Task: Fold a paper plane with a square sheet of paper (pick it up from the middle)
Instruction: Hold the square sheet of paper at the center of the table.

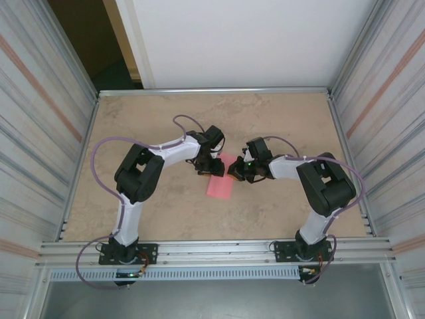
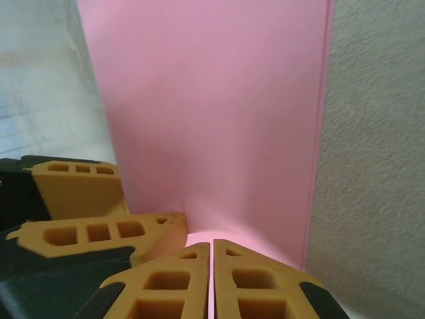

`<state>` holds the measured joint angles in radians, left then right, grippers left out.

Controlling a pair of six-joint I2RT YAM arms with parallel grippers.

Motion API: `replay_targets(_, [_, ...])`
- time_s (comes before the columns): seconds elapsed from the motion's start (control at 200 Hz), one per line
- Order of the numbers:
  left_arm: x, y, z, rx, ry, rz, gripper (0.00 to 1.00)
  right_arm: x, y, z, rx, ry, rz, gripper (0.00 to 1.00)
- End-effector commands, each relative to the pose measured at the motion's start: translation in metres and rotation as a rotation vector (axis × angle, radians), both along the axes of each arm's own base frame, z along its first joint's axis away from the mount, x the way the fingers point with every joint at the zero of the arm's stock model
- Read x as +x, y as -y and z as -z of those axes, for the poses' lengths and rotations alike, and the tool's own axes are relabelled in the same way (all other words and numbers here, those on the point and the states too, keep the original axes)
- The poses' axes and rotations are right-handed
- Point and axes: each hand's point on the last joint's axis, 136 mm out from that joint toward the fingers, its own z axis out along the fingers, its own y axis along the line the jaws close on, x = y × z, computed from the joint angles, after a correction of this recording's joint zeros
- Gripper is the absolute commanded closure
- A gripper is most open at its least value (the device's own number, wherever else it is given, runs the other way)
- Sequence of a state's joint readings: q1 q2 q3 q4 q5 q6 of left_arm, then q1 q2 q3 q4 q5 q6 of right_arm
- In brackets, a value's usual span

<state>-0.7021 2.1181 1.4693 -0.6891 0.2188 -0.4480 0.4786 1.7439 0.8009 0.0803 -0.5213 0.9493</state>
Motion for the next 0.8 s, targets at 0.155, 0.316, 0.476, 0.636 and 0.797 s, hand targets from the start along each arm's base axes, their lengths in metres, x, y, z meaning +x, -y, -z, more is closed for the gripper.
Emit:
replay_targets(0.155, [-0.078,-0.037,0.13,0.193,-0.274,0.062,0.51,-0.01,0.004,0.026,-0.051,-0.06,-0.015,0.94])
replay_targets(0.316, [-0.077,-0.036,0.124,0.187,-0.266,0.055,0.52,-0.028,0.023,0.058,-0.141,-0.155,0.006,0.95])
replay_targets(0.476, [-0.063,-0.024,0.091,0.135,-0.216,0.047,0.52,-0.045,0.033,0.077,-0.192,-0.221,-0.031,0.97])
replay_targets(0.636, [-0.024,-0.014,0.025,0.017,-0.082,-0.038,0.52,-0.052,0.041,0.085,-0.236,-0.24,-0.115,0.97])
replay_targets(0.797, [0.019,-0.024,-0.056,-0.135,0.102,-0.153,0.5,-0.051,0.039,0.085,-0.24,-0.233,-0.203,0.97])
